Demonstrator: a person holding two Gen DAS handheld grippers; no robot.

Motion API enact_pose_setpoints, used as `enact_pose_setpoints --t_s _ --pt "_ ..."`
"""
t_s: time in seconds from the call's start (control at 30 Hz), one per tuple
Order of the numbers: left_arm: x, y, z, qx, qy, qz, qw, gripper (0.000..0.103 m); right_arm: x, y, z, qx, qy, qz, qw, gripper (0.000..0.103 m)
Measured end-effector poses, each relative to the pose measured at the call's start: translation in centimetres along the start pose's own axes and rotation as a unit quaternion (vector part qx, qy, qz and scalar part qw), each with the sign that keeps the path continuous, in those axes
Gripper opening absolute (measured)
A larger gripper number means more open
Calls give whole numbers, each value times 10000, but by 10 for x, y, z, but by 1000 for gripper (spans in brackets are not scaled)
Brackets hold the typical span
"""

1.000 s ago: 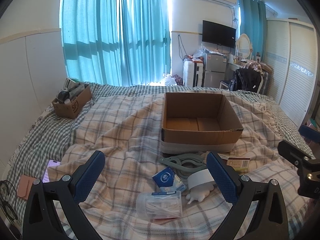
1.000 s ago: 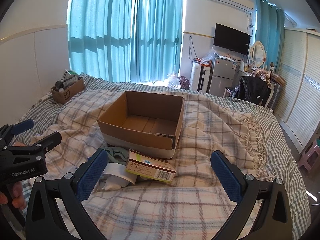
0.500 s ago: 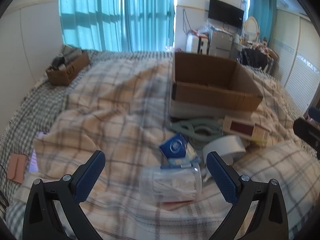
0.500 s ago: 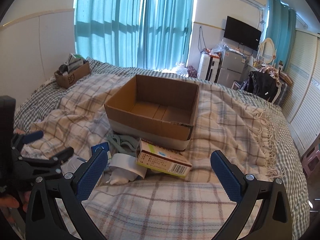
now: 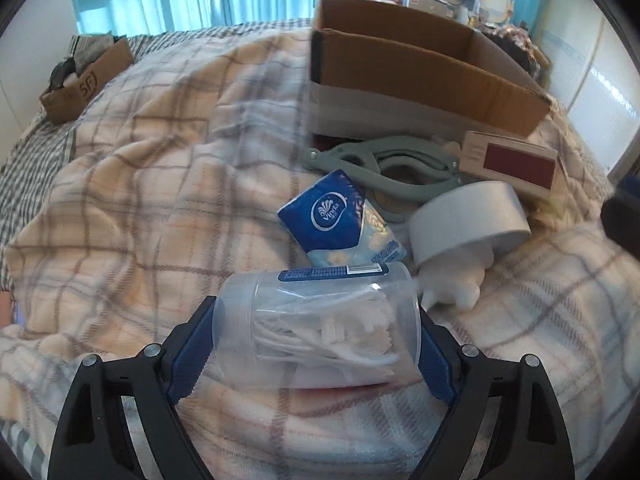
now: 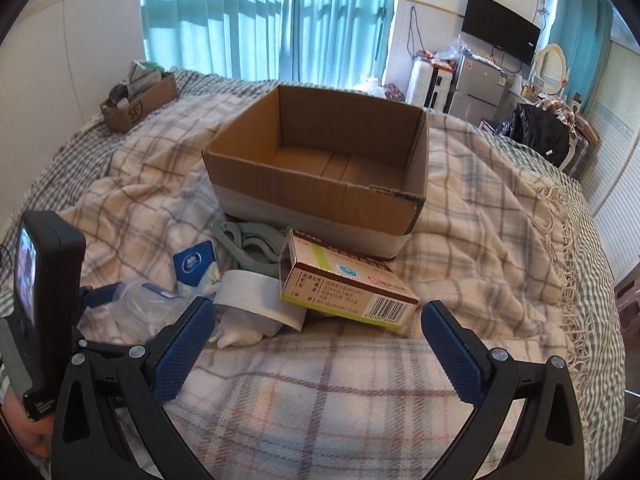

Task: Organize objects
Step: 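Grasp the clear plastic cotton-swab container with the left gripper and lift, then grasp the white tape roll with the right gripper while the left gripper holds the container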

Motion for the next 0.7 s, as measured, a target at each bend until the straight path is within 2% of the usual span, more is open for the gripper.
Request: enact_pose_setpoints --t_s 0.07,0.13,0.23,0.3,0.4,0.7 --pt "-12 5 -7 -115 10 149 9998 90 5 -3 -4 -159 -181 -139 9996 103" --pt "-32 15 -19 -183 243 468 9984 90 10 -5 -10 -275 -205 -266 9991 103" --pt "-53 31 -35 -122 423 821 9957 90 23 -8 -22 -280 -57 -544 9981 103" --pt "-55 36 -49 -170 561 909 9941 90 39 -11 -31 -214 128 -808 9964 103" --pt "-45 31 -60 -406 372 768 9955 90 62 -13 -44 41 494 -1107 9926 103" --pt "-28 22 -60 -406 282 560 9972 90 106 -3 -41 441 144 -1234 9913 103"
Point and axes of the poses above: each gripper's, at about its wrist camera, not at the fingertips, and x roughly the way its jaws point, z to its right, y to its top, the point moved 9 cm from there along x, roughly the way its jaws point, and after that the axes turned 1 degree about -z, right-handed, at the moved point
